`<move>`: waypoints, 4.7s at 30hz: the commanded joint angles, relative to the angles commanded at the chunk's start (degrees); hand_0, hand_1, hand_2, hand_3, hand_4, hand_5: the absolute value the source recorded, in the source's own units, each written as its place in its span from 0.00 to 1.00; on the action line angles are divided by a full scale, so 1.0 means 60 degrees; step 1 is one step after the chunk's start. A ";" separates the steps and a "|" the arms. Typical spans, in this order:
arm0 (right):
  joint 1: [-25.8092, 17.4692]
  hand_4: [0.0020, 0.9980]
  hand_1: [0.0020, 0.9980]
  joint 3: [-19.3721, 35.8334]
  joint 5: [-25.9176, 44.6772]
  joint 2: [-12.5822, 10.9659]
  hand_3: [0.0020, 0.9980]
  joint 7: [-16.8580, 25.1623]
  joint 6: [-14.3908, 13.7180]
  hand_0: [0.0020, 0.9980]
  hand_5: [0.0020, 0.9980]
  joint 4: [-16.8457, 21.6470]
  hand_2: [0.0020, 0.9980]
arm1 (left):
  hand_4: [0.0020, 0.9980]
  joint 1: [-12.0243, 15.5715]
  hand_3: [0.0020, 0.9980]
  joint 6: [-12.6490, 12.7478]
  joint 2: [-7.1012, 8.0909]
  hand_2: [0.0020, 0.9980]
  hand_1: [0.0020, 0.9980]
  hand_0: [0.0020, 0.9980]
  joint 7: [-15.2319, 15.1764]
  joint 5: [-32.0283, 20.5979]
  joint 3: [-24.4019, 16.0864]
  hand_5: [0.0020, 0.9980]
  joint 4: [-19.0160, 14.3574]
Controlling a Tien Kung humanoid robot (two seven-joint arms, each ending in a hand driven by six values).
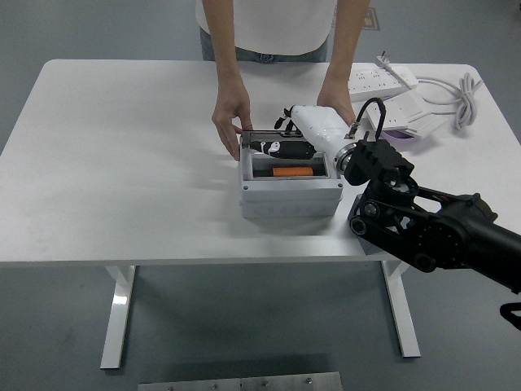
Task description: Fetch the battery,place it into the box,close the lid of the box
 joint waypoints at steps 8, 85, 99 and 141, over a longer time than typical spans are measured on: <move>-0.0002 0.96 0.49 -0.0021 -0.0199 -0.0023 0.65 -0.0149 0.0158 0.51 0.96 0.0139 0.57 | 0.57 0.0010 0.58 -0.0010 -0.0012 0.60 0.69 0.59 0.0019 0.0004 0.0015 0.00 -0.0008; -0.5134 0.79 0.75 0.7736 0.7154 -0.0777 0.79 0.6331 -0.0682 0.76 0.25 0.1367 0.78 | 0.57 0.0409 0.58 0.0077 -0.0397 0.60 0.69 0.59 -0.0097 -0.0361 0.0115 0.00 0.0060; -0.5247 0.90 0.93 0.7977 0.6789 -0.0931 1.00 0.6199 -0.0828 0.97 0.35 0.1424 0.95 | 0.57 0.0410 0.58 0.0136 -0.0445 0.60 0.69 0.59 -0.0120 -0.0564 0.0214 0.00 0.0065; -0.5261 0.92 0.90 0.8207 0.7046 -0.0959 1.00 0.6877 -0.0780 0.78 0.42 0.1529 1.00 | 0.58 0.0403 0.58 0.0184 -0.0443 0.60 0.69 0.59 -0.0090 -0.0674 0.0224 0.00 0.0050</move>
